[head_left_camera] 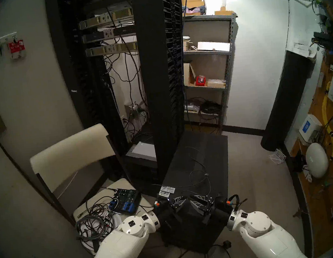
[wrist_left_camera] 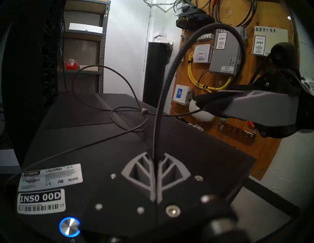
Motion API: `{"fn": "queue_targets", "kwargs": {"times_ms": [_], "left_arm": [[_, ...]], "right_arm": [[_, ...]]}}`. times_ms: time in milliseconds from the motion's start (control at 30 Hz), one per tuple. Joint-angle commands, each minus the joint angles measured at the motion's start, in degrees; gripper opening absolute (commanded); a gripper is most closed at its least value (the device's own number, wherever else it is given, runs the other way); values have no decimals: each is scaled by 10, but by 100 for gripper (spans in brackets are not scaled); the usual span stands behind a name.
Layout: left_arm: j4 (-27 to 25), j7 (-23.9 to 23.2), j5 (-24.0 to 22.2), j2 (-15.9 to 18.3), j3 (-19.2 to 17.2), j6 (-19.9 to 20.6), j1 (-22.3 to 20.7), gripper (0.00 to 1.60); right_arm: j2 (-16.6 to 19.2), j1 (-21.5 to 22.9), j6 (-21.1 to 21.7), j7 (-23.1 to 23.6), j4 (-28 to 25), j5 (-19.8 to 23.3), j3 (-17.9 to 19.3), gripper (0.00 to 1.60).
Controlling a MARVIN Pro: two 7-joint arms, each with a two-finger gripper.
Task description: Insert the cable into the workstation's USB slot
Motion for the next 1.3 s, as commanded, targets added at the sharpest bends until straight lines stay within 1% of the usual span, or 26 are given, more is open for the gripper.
{"fn": "queue_targets", "kwargs": {"times_ms": [0,100,133,200,233,400,467,533,667,800,933,1167,1267], "left_arm": [[2,-34,-16,11,-7,10,-22,0],[8,-48,-16,14,-5,11,-24,0],[8,-49,-21,13,-7,17,-21,0],[8,-56,-19,15,-5,11,-20,0],[5,-52,-19,15,-6,16,-17,0],[2,-53,-13,15,-2,12,-11,0],[-4,-47,-10,14,-2,12,-4,0],[-17,-34,-10,13,-3,22,6,0],[-25,-28,-5,12,0,17,13,0],[-33,2,5,9,0,14,24,0],[-25,19,13,0,1,6,21,0],[-33,25,23,-1,10,15,16,0],[-40,32,26,0,12,27,18,0]], "right_arm": [[-6,1,-3,-1,-11,2,-1,78],[-7,1,-3,-2,-11,2,-1,78],[-8,1,-3,-3,-12,1,-1,78],[-8,0,-2,-4,-13,0,-1,78],[-8,0,-2,-5,-13,0,-1,78],[-9,-2,-2,-6,-15,1,0,78],[-10,-2,-3,-7,-16,1,0,78],[-10,-3,-3,-7,-16,1,0,78],[-10,-6,-5,-8,-18,2,0,78],[-9,-11,-7,-10,-21,1,1,78],[-7,-17,-7,-10,-27,2,3,78],[-7,-22,-8,-10,-31,2,5,79],[-7,-24,-7,-10,-31,2,6,79]]}}
